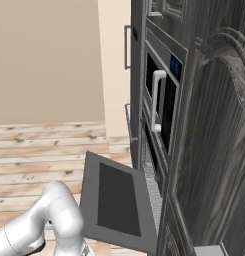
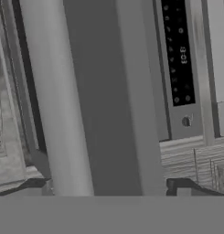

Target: Take the baked cake out of the oven and place it on the plate for cooling. Then close the oven door.

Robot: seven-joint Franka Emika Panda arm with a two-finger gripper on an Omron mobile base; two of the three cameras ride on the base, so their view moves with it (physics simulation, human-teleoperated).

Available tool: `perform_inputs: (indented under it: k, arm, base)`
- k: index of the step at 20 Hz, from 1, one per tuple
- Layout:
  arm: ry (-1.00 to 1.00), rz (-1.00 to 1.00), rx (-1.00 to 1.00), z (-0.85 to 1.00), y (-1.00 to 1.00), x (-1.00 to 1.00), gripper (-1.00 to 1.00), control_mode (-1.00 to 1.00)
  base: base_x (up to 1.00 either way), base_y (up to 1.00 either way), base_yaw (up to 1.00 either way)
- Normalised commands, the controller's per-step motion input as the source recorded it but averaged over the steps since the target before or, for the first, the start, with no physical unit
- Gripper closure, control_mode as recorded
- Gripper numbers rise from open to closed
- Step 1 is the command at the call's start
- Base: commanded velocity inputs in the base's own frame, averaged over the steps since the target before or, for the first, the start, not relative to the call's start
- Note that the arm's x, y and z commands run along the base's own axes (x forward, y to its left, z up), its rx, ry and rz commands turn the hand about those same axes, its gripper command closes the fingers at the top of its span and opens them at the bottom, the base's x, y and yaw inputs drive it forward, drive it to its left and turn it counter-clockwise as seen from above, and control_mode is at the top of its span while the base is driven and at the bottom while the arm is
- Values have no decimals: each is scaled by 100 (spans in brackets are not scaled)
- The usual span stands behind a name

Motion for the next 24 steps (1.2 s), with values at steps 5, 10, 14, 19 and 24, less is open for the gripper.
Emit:
perform_inputs:
  k: [5, 10, 14, 19, 24]
  arm:
    - [-29, -35, -44, 0, -1, 92, -100, -100]
    - [-23, -32, -39, 0, -24, 96, -100, -100]
    - [-19, -27, -34, 0, -48, 100, -100, -100]
    - [-15, -22, -27, 0, -62, 100, -100, -100]
    - [-7, -13, -14, -1, -83, 100, -100, -100]
  base:
    - [0, 0, 0]
    - [0, 0, 0]
    - [0, 0, 0]
    - [0, 0, 0]
    - [0, 0, 0]
